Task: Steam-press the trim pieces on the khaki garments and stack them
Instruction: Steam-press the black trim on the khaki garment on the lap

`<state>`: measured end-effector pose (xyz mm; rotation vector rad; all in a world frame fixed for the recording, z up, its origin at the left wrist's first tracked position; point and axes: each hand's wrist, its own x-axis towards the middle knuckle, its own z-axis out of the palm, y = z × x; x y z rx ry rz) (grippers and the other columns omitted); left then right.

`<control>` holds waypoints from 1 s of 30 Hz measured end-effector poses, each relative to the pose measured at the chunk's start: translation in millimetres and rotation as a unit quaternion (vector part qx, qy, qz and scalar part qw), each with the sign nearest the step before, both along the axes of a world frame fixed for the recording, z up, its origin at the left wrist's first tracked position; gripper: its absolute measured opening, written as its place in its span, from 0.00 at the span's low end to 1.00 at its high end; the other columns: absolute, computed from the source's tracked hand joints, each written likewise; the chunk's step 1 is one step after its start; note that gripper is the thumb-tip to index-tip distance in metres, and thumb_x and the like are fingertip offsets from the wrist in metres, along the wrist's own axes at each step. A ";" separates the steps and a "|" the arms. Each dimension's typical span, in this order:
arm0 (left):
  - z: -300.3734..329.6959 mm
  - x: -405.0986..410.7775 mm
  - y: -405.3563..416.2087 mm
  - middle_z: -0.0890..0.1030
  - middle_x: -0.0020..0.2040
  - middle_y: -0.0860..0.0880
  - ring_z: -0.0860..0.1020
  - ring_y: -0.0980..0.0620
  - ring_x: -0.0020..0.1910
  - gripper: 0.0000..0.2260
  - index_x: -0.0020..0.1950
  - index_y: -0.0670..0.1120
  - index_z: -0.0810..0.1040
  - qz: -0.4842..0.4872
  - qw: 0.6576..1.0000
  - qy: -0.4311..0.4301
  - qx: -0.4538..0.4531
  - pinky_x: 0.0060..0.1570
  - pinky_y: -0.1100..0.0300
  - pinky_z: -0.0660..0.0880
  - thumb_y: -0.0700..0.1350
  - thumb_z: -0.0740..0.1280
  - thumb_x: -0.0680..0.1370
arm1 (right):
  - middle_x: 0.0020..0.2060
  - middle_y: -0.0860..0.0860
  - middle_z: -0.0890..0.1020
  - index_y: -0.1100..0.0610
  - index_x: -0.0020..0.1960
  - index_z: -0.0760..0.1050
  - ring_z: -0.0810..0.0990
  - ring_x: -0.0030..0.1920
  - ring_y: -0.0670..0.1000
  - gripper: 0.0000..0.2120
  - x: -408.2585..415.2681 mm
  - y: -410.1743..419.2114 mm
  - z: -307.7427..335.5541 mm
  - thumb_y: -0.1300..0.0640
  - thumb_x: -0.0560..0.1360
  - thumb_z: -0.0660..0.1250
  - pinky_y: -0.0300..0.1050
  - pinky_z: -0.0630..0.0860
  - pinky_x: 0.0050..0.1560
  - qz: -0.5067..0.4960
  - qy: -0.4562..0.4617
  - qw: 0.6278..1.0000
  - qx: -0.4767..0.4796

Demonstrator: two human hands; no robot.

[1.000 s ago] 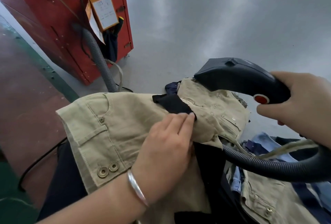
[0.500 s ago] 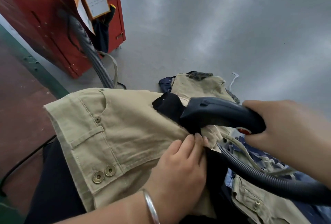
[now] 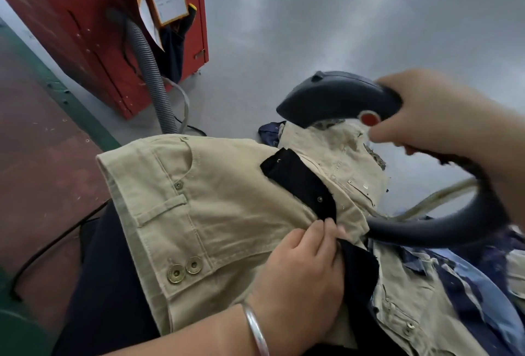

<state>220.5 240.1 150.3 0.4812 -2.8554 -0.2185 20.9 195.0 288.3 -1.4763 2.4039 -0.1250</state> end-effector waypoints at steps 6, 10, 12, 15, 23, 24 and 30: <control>3.5 -2.8 1.2 0.83 0.53 0.43 0.79 0.47 0.49 0.19 0.55 0.41 0.82 -0.011 1.000 -0.011 -0.012 0.42 0.63 0.73 0.44 0.55 0.74 | 0.26 0.42 0.77 0.30 0.43 0.68 0.75 0.25 0.45 0.19 10.6 65.6 3.4 0.45 0.55 0.66 0.47 0.76 0.30 0.053 0.142 0.980 0.130; 3.1 -2.9 2.5 0.82 0.51 0.45 0.75 0.48 0.51 0.18 0.52 0.44 0.83 -0.008 1.000 0.009 -0.029 0.42 0.62 0.71 0.44 0.55 0.74 | 0.25 0.44 0.75 0.38 0.41 0.69 0.74 0.29 0.44 0.12 17.5 64.8 -9.2 0.48 0.62 0.70 0.41 0.67 0.28 0.051 0.158 0.975 0.149; 2.9 -2.8 2.4 0.83 0.51 0.45 0.76 0.49 0.50 0.18 0.52 0.44 0.83 -0.003 1.000 0.006 -0.031 0.42 0.61 0.71 0.43 0.55 0.74 | 0.26 0.43 0.74 0.42 0.38 0.70 0.72 0.29 0.42 0.09 23.4 53.2 -11.3 0.48 0.65 0.70 0.39 0.61 0.27 0.055 0.169 0.976 0.127; 3.7 -3.0 3.0 0.83 0.51 0.45 0.79 0.50 0.48 0.17 0.51 0.44 0.84 0.003 1.000 0.006 -0.021 0.41 0.61 0.72 0.42 0.56 0.74 | 0.29 0.43 0.74 0.45 0.39 0.70 0.70 0.29 0.41 0.08 31.9 28.3 -16.5 0.49 0.67 0.70 0.38 0.58 0.27 0.070 0.163 0.979 0.098; 5.1 -2.4 3.0 0.83 0.51 0.47 0.77 0.49 0.50 0.18 0.51 0.46 0.83 0.007 1.000 -0.021 -0.017 0.41 0.60 0.72 0.44 0.54 0.73 | 0.34 0.51 0.78 0.51 0.43 0.74 0.78 0.32 0.54 0.06 17.0 -49.3 -33.9 0.54 0.70 0.71 0.40 0.68 0.31 0.057 0.145 0.987 0.047; 4.9 -2.2 3.5 0.83 0.51 0.47 0.77 0.49 0.49 0.18 0.52 0.46 0.83 0.005 1.000 -0.022 -0.016 0.41 0.61 0.73 0.44 0.54 0.73 | 0.34 0.53 0.79 0.53 0.45 0.76 0.80 0.31 0.55 0.05 11.2 -51.3 -29.7 0.56 0.71 0.71 0.40 0.70 0.28 0.045 0.130 0.990 0.037; 3.3 -1.2 2.4 0.82 0.56 0.45 0.79 0.49 0.50 0.19 0.56 0.45 0.83 0.005 0.999 -0.032 -0.012 0.44 0.59 0.71 0.44 0.55 0.73 | 0.20 0.49 0.77 0.50 0.36 0.73 0.76 0.18 0.46 0.09 12.5 -8.3 19.4 0.57 0.66 0.72 0.35 0.65 0.15 0.066 0.061 0.996 -0.005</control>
